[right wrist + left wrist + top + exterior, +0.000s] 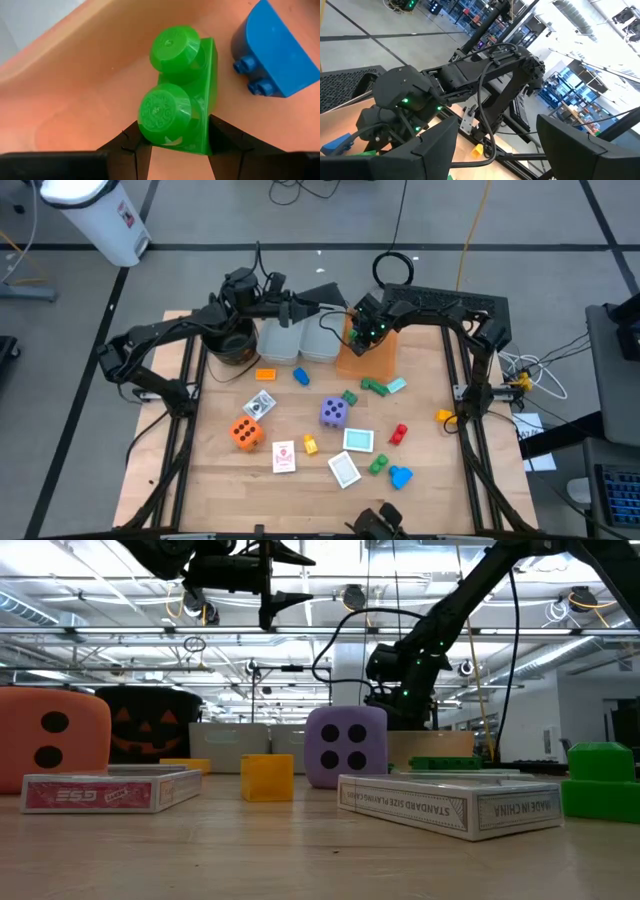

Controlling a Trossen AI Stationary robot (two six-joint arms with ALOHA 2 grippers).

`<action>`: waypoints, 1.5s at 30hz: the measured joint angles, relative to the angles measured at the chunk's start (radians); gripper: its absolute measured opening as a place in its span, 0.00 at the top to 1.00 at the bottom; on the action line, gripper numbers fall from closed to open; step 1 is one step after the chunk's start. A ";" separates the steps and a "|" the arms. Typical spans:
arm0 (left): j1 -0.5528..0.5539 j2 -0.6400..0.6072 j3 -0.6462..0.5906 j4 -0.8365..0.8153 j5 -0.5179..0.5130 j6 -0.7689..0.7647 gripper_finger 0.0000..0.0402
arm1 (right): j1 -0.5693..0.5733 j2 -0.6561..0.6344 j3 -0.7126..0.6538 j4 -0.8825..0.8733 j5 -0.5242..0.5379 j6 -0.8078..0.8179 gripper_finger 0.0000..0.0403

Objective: Pick & Place Toys
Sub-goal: Put the top light green game piece into the orange bin, then put the black deck of cards into the left gray bin

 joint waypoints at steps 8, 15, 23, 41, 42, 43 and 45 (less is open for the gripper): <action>0.000 0.000 0.000 0.000 0.000 0.000 0.32 | 0.000 0.001 0.000 0.008 0.004 0.016 0.66; -0.006 0.000 0.000 0.000 0.001 0.001 0.32 | 0.000 0.001 0.000 0.011 0.007 0.010 0.64; -0.020 0.000 0.000 0.000 0.001 0.001 0.32 | 0.000 0.001 -0.002 0.039 0.006 0.005 0.54; -0.025 0.000 0.000 0.000 0.003 0.001 0.32 | 0.006 -0.088 -0.002 0.008 -0.028 0.067 0.54; -0.026 0.000 0.000 0.000 0.003 0.001 0.32 | 0.008 -0.105 -0.002 -0.001 -0.027 0.079 0.54; -0.029 0.000 0.000 0.000 0.003 0.002 0.32 | 0.012 -0.122 -0.002 -0.004 -0.027 0.091 0.55; -0.038 0.000 0.000 0.001 0.003 0.021 0.32 | 0.023 -0.159 -0.002 -0.002 -0.027 0.113 0.54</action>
